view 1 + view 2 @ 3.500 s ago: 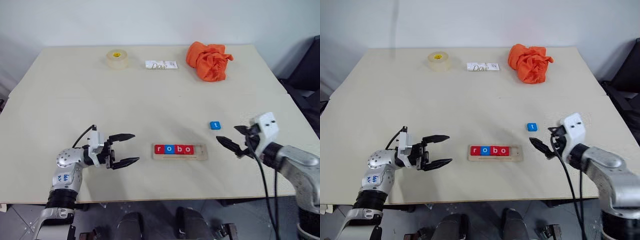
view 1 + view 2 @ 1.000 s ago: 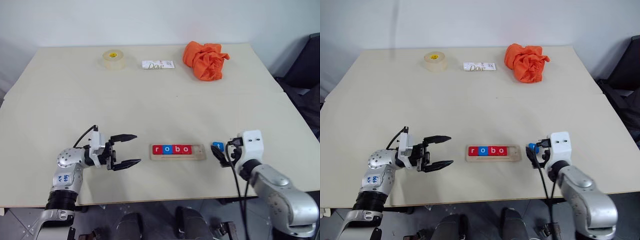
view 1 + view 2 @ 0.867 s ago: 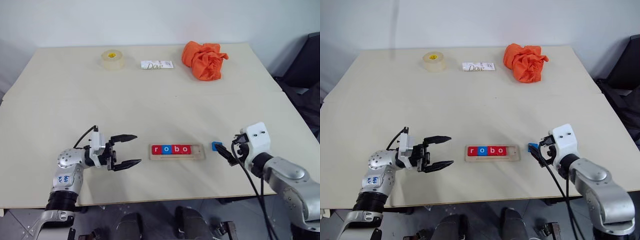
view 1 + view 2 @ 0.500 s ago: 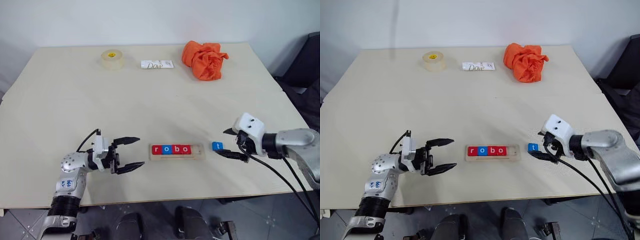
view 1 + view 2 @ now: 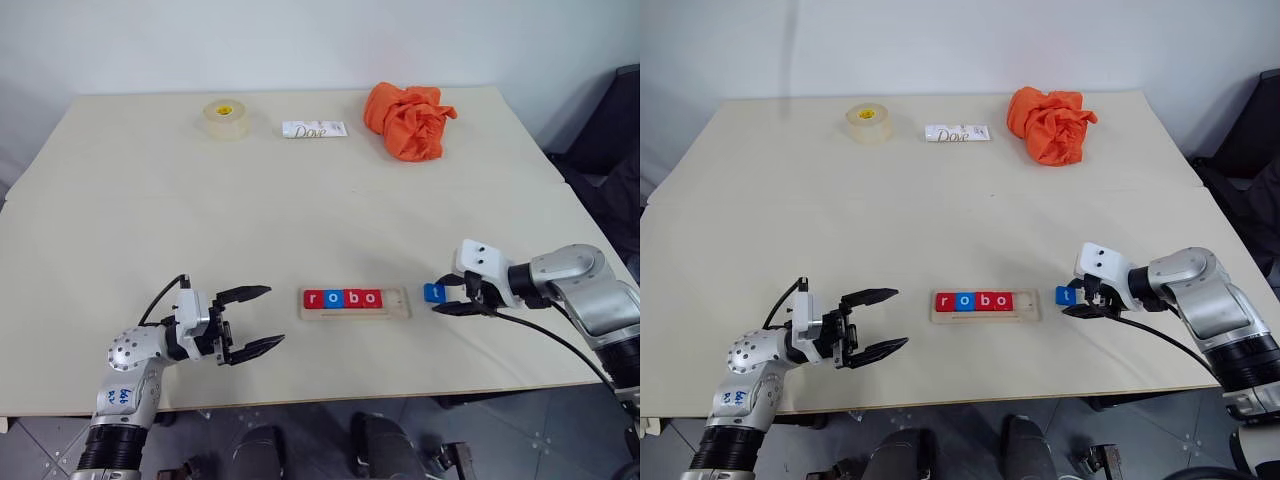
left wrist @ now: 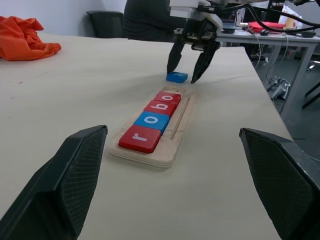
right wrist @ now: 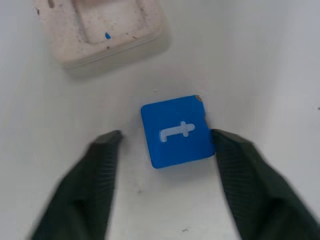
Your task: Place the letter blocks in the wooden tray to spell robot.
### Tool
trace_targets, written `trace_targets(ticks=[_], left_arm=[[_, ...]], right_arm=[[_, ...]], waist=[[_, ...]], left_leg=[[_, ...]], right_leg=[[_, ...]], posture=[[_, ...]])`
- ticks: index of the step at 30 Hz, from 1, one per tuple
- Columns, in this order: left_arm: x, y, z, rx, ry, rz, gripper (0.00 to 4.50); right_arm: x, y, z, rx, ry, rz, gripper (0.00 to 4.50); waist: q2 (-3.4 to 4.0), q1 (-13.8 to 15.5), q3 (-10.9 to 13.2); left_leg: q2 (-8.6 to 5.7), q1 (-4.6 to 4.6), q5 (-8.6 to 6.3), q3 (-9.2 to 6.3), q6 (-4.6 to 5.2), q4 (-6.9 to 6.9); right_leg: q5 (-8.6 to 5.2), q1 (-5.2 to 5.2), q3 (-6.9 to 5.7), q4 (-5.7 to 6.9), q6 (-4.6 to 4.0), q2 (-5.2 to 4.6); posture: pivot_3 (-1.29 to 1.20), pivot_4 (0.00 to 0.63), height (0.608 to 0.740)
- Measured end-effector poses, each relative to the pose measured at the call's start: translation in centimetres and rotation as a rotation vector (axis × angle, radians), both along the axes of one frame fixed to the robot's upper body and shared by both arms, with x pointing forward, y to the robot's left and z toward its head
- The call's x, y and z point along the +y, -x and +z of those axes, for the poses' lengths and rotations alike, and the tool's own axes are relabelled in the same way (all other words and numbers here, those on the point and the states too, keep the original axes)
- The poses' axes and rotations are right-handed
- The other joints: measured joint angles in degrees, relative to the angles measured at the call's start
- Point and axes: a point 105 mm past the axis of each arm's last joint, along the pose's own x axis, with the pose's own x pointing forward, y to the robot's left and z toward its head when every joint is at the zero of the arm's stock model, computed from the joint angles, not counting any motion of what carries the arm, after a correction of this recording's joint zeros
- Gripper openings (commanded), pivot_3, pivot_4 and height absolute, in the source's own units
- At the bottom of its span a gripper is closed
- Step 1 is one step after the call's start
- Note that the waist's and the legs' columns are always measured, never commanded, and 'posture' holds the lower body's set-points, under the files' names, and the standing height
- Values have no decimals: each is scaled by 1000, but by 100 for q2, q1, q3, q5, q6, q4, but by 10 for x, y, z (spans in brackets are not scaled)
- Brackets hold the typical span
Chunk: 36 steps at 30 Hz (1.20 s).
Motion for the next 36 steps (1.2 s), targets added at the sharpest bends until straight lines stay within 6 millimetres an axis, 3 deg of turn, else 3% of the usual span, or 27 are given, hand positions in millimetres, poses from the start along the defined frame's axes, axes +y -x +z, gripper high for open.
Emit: trace_targets(ticks=[1,7,14,23,36], left_arm=[[0,0,0,-2,-1,1,4500],[-1,-2,2,-7,3,-2,4500],[-2,-9,3,-10,8,-14,4500],[-4,-14,4,-17,18,-18,4500],[-1,-9,-2,-6,20,11,4500]], right_arm=[[0,0,0,-2,1,2,1449],[7,0,9,-28,-2,-1,1446],[34,2,42,-55,-31,46,1446],[57,5,25,9,63,123,1446],[63,1,16,28,112,187,1446]], waist=[[0,0,0],[1,1,0],[1,3,0],[1,1,0],[1,1,0]], left_leg=[[0,0,0,0,0,0],[0,-1,0,1,-1,0],[0,-2,-1,-1,-2,0],[-1,-5,-3,2,-1,0],[-1,-4,-2,3,-1,1]], right_leg=[[0,0,0,0,0,0],[0,-3,0,3,0,-1],[-1,-4,0,3,-2,-1],[-1,-6,-1,1,-2,-3],[-1,-6,-1,5,-2,-3]], posture=[[0,150,740],[0,150,740],[0,150,740],[0,150,740],[0,150,740]])
